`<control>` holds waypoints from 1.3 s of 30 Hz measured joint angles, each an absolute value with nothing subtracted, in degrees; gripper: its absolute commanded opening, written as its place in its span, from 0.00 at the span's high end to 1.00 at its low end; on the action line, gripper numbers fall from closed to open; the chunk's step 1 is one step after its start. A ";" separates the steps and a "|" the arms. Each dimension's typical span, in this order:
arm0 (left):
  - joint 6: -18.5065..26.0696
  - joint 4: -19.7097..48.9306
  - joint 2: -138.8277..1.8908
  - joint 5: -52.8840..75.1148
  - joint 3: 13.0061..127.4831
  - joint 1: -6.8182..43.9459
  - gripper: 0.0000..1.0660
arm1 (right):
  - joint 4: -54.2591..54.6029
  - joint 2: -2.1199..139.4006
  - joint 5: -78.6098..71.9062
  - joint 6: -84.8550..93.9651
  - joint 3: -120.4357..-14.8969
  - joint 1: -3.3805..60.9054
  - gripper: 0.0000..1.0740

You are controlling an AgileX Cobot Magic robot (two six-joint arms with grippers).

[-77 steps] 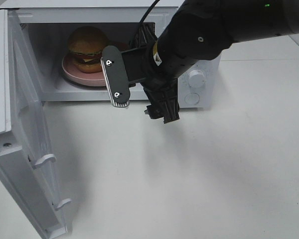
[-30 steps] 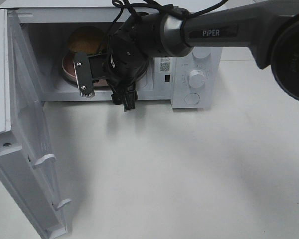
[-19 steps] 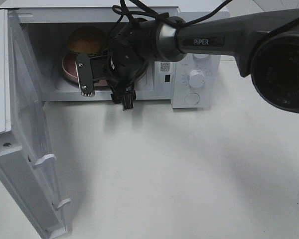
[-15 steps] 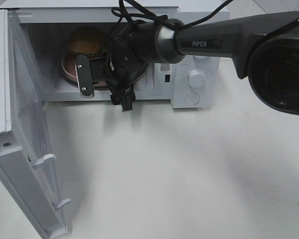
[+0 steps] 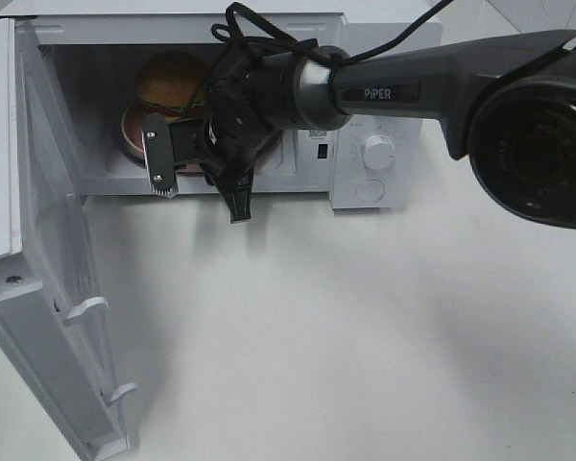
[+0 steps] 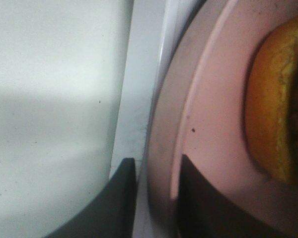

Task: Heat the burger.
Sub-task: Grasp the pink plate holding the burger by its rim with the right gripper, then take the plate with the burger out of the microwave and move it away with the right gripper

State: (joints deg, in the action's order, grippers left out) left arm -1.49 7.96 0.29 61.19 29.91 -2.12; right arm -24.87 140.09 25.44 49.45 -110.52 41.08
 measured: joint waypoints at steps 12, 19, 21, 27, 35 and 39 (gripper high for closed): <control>-1.49 7.96 0.29 61.19 29.91 -2.12 0.08 | -25.38 138.83 29.11 49.56 -110.98 41.25 1.00; -1.49 7.96 0.29 61.19 29.91 -2.12 0.08 | -24.75 137.22 31.86 49.56 -110.58 41.65 1.00; -1.49 7.96 0.29 61.19 29.91 -2.12 0.08 | -24.69 136.48 31.80 49.56 -109.32 41.88 1.00; -1.49 7.96 0.29 61.19 29.91 -2.12 0.08 | -24.52 131.55 27.44 49.56 -100.15 42.69 1.00; -1.49 7.96 0.29 61.19 29.91 -2.12 0.08 | -25.32 126.57 23.15 49.56 -92.30 42.97 1.00; -1.49 7.96 0.29 61.19 29.91 -2.12 0.08 | -25.50 124.73 21.08 49.56 -89.84 42.97 1.00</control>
